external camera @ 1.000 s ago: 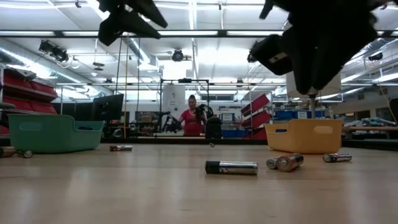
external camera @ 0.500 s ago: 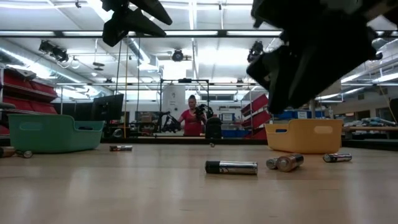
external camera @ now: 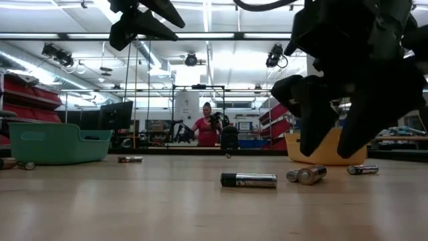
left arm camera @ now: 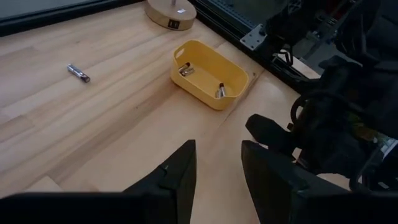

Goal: Sort batteries
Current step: Put the black battery into the green bin

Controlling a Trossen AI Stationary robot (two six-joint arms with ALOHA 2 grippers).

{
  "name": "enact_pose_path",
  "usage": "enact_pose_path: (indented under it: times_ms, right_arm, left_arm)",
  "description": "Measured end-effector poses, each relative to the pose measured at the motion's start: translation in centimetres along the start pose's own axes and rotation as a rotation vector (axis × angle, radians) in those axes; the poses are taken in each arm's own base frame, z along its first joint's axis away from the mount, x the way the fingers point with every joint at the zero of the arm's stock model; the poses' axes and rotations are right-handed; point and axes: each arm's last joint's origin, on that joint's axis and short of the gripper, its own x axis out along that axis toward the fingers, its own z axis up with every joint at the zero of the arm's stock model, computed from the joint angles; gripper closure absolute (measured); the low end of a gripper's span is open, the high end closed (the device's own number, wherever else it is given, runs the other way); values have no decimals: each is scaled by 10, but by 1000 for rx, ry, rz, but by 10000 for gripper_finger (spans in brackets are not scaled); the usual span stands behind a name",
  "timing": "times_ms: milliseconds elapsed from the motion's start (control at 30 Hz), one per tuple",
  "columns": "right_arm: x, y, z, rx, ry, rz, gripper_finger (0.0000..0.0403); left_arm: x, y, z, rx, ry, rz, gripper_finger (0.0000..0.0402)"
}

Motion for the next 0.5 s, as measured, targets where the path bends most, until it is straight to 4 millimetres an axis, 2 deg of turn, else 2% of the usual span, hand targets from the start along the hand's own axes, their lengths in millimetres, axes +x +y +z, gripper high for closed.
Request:
enact_pose_path:
  times_ms: [233, 500]
  right_arm:
    - [4, -1, -9, -54, -11, -3, 242]
    - [8, 0, -19, -56, -33, 4, 247]
  left_arm:
    - [0, 1, 1, 2, -25, 28, 262]
    - [0, 2, 1, 3, -41, 44, 262]
